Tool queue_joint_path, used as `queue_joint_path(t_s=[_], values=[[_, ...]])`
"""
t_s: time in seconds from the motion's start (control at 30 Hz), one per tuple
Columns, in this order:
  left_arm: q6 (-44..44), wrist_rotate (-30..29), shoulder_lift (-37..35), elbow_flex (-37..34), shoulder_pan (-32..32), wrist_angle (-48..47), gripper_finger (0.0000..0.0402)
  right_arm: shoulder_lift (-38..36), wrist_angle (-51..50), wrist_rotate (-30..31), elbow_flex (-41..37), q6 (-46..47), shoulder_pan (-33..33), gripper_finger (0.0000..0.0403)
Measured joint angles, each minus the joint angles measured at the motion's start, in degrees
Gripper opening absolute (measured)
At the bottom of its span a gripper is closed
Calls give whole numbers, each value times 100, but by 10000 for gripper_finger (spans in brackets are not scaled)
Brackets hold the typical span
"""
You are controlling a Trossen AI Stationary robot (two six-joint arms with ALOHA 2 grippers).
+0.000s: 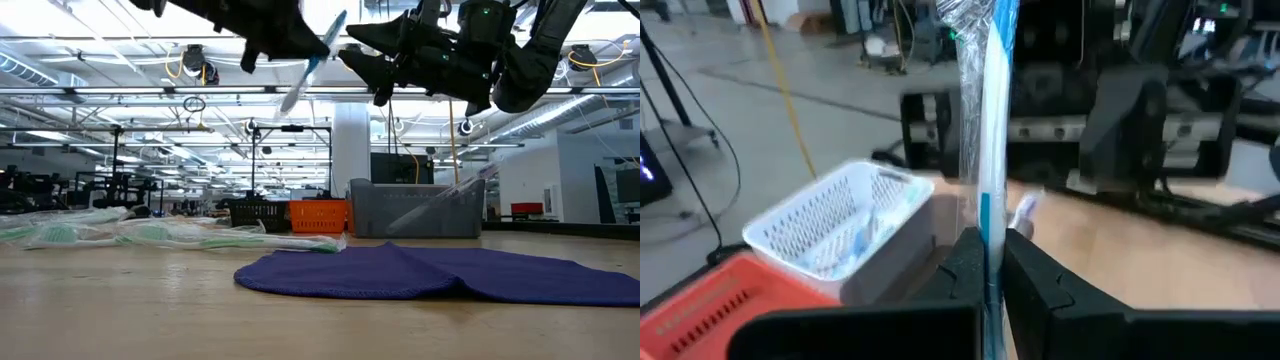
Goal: Pick & Place Toothbrushes
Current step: Put the blue toothbrush into the white basket
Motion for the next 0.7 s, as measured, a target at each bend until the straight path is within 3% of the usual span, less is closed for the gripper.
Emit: queue_joint_path(t_s=[0.47,0.57,0.7], values=[[6,168,472,1,181,555,6,0,36,-10,4,67,2,216],[0,340,504,-10,187,643,13,0,33,2,4,65,0,189],[-91,366,558,-2,180,651,17,0,26,3,4,64,0,121]])
